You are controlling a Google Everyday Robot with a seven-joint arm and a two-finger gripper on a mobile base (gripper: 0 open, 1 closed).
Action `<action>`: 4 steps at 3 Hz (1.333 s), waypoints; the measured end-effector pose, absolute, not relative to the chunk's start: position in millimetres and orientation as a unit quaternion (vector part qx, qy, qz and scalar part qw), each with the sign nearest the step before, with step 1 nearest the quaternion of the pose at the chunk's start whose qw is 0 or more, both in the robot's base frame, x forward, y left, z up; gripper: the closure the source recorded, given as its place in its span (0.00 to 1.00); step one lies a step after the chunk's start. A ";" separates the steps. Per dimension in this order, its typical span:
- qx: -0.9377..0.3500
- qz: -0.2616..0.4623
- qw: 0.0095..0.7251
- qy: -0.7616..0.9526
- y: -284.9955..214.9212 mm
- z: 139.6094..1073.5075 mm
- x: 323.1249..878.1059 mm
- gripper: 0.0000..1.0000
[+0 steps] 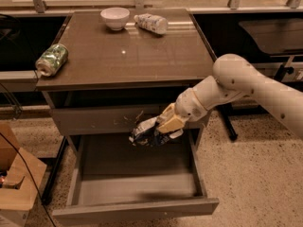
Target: Place blue chip bag into middle drawer
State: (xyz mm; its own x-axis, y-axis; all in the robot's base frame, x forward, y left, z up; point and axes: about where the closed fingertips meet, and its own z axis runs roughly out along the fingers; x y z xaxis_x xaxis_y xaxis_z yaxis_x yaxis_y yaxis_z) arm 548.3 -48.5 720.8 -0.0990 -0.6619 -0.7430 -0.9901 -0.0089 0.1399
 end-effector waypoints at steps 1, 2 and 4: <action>-0.617 0.345 0.226 0.670 -39.5 686.1 545.4 1.00; -0.600 0.352 0.217 0.686 -39.2 647.5 541.5 1.00; -0.532 0.367 0.227 0.729 -50.1 565.4 533.0 1.00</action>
Offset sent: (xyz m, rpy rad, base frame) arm -0.0092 0.0055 -0.1195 -0.0267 0.1268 -0.0952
